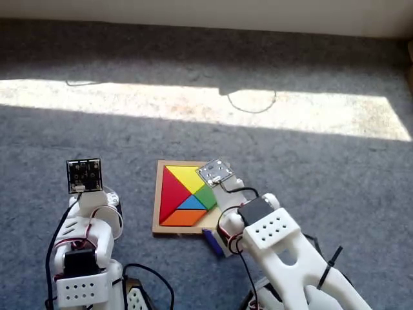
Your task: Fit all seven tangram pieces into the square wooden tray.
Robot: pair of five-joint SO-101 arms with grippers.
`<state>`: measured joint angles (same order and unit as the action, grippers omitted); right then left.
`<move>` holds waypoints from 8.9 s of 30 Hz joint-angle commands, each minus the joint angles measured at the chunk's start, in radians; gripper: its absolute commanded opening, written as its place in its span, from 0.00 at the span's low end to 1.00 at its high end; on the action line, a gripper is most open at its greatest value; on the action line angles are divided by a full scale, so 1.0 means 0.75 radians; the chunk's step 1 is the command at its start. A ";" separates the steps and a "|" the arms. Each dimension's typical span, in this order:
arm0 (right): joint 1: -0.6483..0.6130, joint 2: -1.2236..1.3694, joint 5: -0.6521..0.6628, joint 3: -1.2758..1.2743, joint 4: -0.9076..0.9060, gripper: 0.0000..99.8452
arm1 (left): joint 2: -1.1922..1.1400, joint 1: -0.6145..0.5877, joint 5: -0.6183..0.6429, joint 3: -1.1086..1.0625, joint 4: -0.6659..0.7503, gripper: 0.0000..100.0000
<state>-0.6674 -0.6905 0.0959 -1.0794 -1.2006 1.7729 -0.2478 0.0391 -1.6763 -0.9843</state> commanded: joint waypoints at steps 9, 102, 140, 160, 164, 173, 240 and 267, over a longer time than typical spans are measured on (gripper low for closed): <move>0.015 0.238 -0.014 0.001 0.298 0.02 | 0.058 -0.013 -0.006 -0.026 0.002 0.01; -0.099 -0.128 0.223 0.097 -0.046 0.19 | 0.056 -0.013 -0.006 -0.026 0.002 0.01; -0.357 -0.122 -0.025 -0.298 0.216 0.29 | 0.056 -0.013 -0.006 -0.026 0.002 0.01; -0.347 -0.142 0.018 -0.351 0.312 0.14 | 0.056 -0.013 -0.006 -0.026 0.002 0.01; -0.298 -0.130 0.104 -0.181 0.253 0.14 | 0.056 -0.013 -0.006 -0.026 0.002 0.01; -0.173 -0.128 0.184 -0.038 0.218 0.14 | 0.056 -0.013 -0.006 -0.026 0.002 0.01; -0.263 0.379 -0.063 0.510 -0.044 0.05 | 0.058 -0.069 -0.006 -0.026 0.002 0.01; 0.165 0.390 0.078 0.281 0.220 0.05 | 0.058 -0.071 -0.006 -0.026 0.002 0.01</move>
<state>-0.5969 -0.3590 0.1250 -0.9735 -1.0503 1.7729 -0.2846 0.0391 -1.6763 -0.9843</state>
